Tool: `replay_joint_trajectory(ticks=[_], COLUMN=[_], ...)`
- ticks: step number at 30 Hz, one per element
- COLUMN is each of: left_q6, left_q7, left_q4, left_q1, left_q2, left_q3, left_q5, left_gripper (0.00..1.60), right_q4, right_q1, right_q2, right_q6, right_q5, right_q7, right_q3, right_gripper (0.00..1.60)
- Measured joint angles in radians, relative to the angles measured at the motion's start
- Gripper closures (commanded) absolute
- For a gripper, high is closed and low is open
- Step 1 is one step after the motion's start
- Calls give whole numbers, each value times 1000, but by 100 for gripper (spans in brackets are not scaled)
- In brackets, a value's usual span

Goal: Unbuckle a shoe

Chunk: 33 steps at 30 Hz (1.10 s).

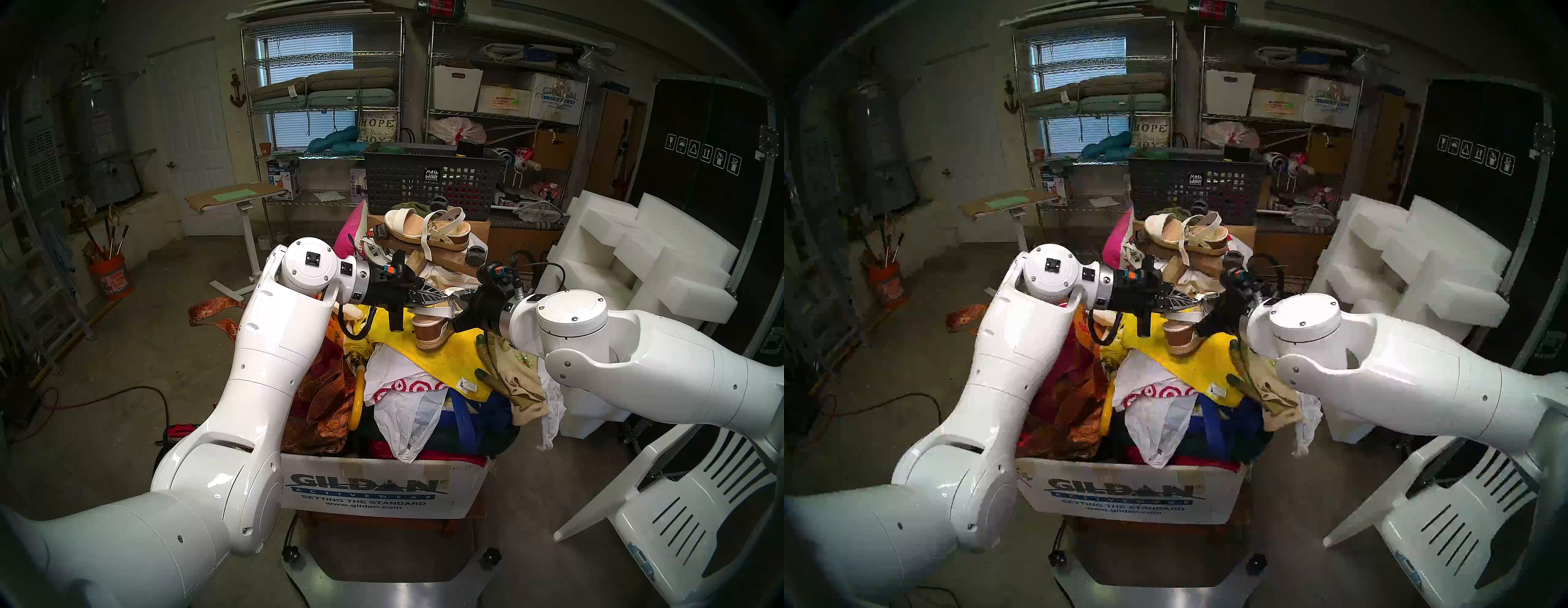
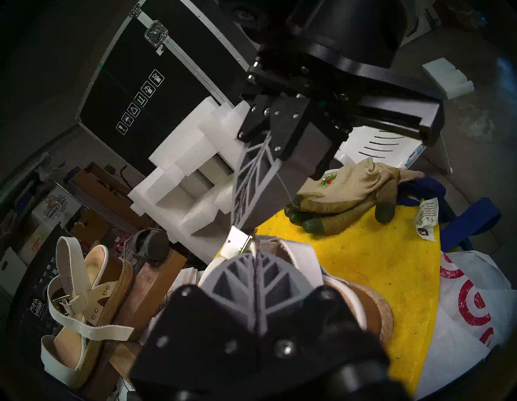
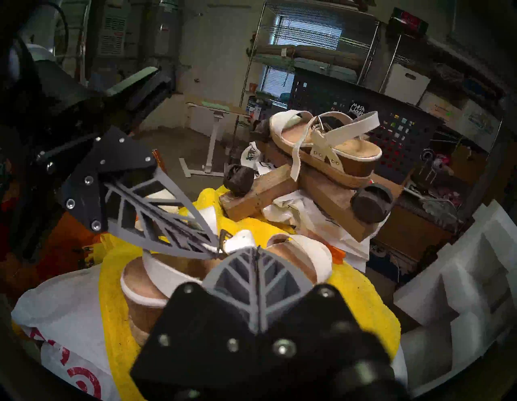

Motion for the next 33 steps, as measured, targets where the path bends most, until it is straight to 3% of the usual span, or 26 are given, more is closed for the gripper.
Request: replay_joint_trajectory(ticks=[20, 21, 22, 26, 28, 31, 33], left_q6=[-8, -8, -8, -9, -9, -9, -9], left_q7=[5, 5, 6, 6, 6, 4, 4], left_q4=[4, 4, 3, 0, -3, -8, -11], left_q1=[-8, -8, -8, -8, -8, -6, -4], left_q2=[-1, -1, -1, -1, -1, -1, -1], left_q3=[-3, -3, -4, -5, -5, -6, -6], left_q5=[1, 1, 0, -1, -3, -4, -5], left_gripper=[160, 160, 160, 160, 160, 160, 160], right_q4=[12, 12, 12, 10, 9, 9, 8], right_q1=[16, 16, 17, 22, 24, 28, 30], right_q2=[-24, -24, -24, -24, -23, -20, -17], right_q6=[-2, -1, -1, 2, 4, 10, 16], right_q5=[-80, -83, -84, -88, -89, -89, -89], right_q7=[20, 20, 20, 20, 20, 21, 22], right_q3=[1, 1, 2, 6, 8, 12, 13], right_gripper=[160, 124, 112, 90, 85, 101, 97])
